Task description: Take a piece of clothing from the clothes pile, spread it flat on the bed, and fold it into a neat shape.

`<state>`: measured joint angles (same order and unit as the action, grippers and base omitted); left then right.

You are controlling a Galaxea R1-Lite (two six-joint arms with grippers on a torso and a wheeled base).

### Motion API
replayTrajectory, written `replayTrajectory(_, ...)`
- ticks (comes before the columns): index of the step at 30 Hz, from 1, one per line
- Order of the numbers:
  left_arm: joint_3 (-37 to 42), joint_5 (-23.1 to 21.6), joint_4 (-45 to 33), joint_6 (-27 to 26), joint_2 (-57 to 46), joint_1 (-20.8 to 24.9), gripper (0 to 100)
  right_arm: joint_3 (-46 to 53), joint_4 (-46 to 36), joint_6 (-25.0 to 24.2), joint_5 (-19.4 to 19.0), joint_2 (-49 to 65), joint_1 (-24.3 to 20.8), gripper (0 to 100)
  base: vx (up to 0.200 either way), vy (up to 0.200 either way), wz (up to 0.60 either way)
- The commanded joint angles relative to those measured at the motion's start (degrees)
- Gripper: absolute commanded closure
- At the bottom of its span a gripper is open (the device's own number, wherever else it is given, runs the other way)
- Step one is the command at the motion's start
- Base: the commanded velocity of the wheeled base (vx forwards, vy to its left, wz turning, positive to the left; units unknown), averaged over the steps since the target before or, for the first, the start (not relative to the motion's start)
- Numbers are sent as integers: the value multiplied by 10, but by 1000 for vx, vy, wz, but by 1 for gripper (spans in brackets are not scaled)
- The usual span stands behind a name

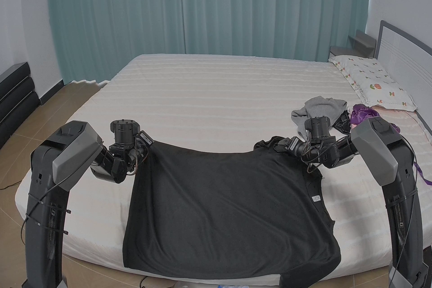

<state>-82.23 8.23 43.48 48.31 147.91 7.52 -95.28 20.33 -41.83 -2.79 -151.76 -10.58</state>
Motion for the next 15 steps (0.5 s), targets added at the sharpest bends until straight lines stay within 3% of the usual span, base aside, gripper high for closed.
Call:
replayTrajectory(1, 1, 1, 0, 0, 1, -1, 100, -35, -2, -8, 9, -24, 2, 0, 0, 0, 0)
replayTrajectory(8, 3, 1, 0, 0, 5, 0, 100, -60, -5, -6, 37, -46, 14, 0, 0, 0, 0)
replayTrajectory(15, 3, 2, -1, 0, 1, 1, 100, -68, -5, -8, 34, -20, 28, 0, 0, 0, 0)
